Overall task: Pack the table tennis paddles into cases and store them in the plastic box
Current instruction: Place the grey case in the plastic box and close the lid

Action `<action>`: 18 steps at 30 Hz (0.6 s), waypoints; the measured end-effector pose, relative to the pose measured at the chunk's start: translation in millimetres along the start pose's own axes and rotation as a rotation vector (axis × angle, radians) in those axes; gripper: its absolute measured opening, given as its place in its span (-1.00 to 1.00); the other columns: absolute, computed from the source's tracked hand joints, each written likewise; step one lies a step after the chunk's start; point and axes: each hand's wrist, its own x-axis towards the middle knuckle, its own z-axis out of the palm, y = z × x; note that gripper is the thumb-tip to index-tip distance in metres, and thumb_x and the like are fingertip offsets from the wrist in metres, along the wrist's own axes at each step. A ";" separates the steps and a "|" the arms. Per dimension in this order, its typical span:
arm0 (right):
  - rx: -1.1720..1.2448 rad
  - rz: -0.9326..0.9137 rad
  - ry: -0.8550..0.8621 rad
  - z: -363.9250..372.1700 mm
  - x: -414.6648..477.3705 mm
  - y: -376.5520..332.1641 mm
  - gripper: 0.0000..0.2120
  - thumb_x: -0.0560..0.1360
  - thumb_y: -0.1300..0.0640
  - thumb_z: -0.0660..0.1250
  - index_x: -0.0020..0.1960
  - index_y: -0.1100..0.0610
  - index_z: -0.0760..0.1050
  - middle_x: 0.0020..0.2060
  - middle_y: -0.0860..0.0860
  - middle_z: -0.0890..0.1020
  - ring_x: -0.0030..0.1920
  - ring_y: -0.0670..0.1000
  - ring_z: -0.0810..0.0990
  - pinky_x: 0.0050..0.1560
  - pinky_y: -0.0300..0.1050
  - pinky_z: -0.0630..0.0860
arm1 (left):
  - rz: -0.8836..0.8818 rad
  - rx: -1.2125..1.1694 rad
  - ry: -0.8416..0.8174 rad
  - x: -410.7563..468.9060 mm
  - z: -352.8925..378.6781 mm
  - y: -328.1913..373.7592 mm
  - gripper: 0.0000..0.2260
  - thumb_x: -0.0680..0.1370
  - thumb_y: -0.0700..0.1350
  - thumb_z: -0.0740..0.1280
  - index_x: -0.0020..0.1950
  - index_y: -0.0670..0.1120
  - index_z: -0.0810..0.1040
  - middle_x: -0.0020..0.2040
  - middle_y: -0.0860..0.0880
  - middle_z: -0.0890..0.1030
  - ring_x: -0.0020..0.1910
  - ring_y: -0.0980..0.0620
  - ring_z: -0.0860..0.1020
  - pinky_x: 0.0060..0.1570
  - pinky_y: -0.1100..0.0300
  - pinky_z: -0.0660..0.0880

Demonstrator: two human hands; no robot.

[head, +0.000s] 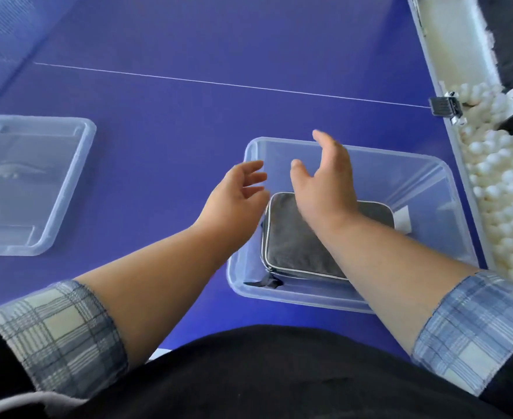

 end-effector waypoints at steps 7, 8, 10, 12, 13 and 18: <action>0.114 0.011 -0.032 109.2 -39.2 -122.1 -0.57 0.58 0.06 0.31 0.44 0.05 0.41 0.39 -0.02 0.45 0.33 -0.04 0.46 0.26 -0.17 0.38 | -0.007 0.116 0.015 -14.5 -180.5 -37.3 -0.72 0.53 0.04 0.27 0.23 0.27 0.42 0.07 0.30 0.53 -0.21 0.29 0.58 -0.48 0.38 0.45; 0.118 0.059 -0.103 131.8 -47.4 -133.7 -0.57 0.58 0.03 0.30 0.44 0.00 0.40 0.40 -0.06 0.44 0.26 -0.08 0.47 0.22 -0.16 0.40 | -0.029 0.155 0.061 -14.8 -211.0 -53.7 -0.71 0.54 0.04 0.27 0.25 0.25 0.42 0.08 0.29 0.53 -0.17 0.27 0.58 -0.47 0.35 0.45; 0.109 0.142 -0.265 175.6 -64.7 -155.0 -0.56 0.59 -0.03 0.27 0.45 -0.07 0.38 0.42 -0.11 0.43 0.15 -0.14 0.44 0.13 -0.14 0.40 | -0.075 0.236 0.153 -17.0 -270.4 -87.5 -0.68 0.55 0.02 0.29 0.30 0.19 0.42 0.13 0.23 0.53 0.01 0.14 0.57 -0.38 0.28 0.47; 0.089 0.199 -0.404 213.9 -81.7 -172.8 -0.55 0.59 -0.06 0.26 0.46 -0.09 0.36 0.42 -0.12 0.43 0.14 -0.13 0.43 0.10 -0.12 0.40 | -0.121 0.310 0.231 -21.8 -326.0 -120.0 -0.64 0.54 0.01 0.30 0.34 0.12 0.41 0.20 0.13 0.53 0.06 0.06 0.56 -0.20 0.20 0.50; 0.077 0.225 -0.468 231.0 -90.3 -181.2 -0.54 0.59 -0.07 0.25 0.47 -0.10 0.35 0.42 -0.12 0.43 0.15 -0.10 0.44 0.10 -0.09 0.43 | -0.147 0.361 0.268 -26.0 -352.6 -135.0 -0.62 0.53 0.02 0.30 0.36 0.12 0.40 0.24 0.12 0.52 0.02 0.09 0.56 -0.14 0.17 0.50; 0.063 0.369 -0.781 318.3 -125.9 -208.4 -0.49 0.61 -0.11 0.23 0.53 -0.07 0.30 0.45 -0.14 0.42 0.30 0.00 0.45 0.14 -0.07 0.35 | -0.391 0.624 0.409 -48.1 -477.5 -211.8 -0.50 0.51 -0.01 0.29 0.45 0.01 0.34 0.36 -0.13 0.44 0.02 -0.15 0.58 0.02 -0.03 0.54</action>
